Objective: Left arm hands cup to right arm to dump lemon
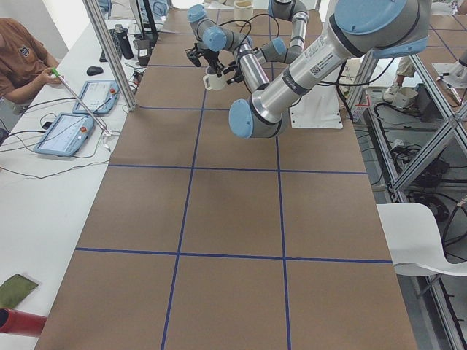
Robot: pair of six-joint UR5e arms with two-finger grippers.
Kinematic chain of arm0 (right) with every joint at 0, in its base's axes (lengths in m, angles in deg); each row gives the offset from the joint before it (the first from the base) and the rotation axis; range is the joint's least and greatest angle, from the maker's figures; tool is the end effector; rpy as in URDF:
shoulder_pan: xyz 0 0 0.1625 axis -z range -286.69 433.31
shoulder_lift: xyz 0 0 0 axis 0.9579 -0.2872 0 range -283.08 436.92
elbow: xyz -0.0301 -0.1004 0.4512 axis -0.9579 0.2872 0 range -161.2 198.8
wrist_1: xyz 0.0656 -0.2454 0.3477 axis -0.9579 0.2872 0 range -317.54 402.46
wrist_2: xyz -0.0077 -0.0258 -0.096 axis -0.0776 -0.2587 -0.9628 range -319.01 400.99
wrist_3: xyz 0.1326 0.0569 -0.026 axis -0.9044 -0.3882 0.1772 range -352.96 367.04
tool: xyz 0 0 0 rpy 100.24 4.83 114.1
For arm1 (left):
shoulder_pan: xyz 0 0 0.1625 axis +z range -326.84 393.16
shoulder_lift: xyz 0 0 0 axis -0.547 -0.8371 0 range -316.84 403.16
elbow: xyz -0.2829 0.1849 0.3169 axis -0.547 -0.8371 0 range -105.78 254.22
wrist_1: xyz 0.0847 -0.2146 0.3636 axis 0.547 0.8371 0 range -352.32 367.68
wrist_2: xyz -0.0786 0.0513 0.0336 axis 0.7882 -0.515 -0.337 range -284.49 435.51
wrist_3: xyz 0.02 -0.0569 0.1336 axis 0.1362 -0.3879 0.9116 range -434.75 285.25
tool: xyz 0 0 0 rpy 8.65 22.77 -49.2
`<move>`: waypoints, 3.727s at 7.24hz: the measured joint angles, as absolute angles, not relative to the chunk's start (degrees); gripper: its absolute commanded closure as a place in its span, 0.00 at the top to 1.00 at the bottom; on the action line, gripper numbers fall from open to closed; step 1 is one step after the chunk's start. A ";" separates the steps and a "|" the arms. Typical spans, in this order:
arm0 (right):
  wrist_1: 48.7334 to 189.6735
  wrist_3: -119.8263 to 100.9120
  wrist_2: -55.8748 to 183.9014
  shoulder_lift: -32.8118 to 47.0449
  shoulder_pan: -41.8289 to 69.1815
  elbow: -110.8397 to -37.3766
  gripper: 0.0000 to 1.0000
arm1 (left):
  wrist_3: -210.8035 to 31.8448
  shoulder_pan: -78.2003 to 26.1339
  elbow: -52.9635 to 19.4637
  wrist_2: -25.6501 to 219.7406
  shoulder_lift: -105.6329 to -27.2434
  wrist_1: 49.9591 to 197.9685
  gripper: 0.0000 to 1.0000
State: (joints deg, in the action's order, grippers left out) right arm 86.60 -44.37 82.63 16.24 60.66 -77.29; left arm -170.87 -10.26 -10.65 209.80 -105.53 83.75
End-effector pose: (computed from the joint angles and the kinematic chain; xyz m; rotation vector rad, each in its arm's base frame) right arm -0.6025 -0.3842 0.2454 1.1807 -0.8820 0.2298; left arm 0.5472 -0.5605 0.0911 -0.4972 0.8671 -0.5259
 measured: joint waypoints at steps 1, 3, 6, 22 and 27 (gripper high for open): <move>86.53 -44.35 82.40 16.19 60.62 -77.23 0.99 | -171.47 -9.80 -11.17 209.81 -105.47 83.40 0.00; 86.44 -44.35 82.27 16.14 60.61 -76.71 0.99 | -172.22 -8.81 -11.93 209.81 -105.40 83.21 0.00; 86.46 -44.32 82.19 16.19 60.57 -76.12 0.99 | -172.87 -7.87 -12.32 209.83 -105.38 83.18 0.00; 75.64 -47.65 82.89 13.99 59.22 -75.91 0.13 | -172.62 -15.70 -20.58 210.07 -104.22 82.36 1.00; 70.55 -48.38 88.37 2.95 45.81 -78.89 0.00 | -167.86 -18.08 -20.35 209.88 -101.46 82.33 1.00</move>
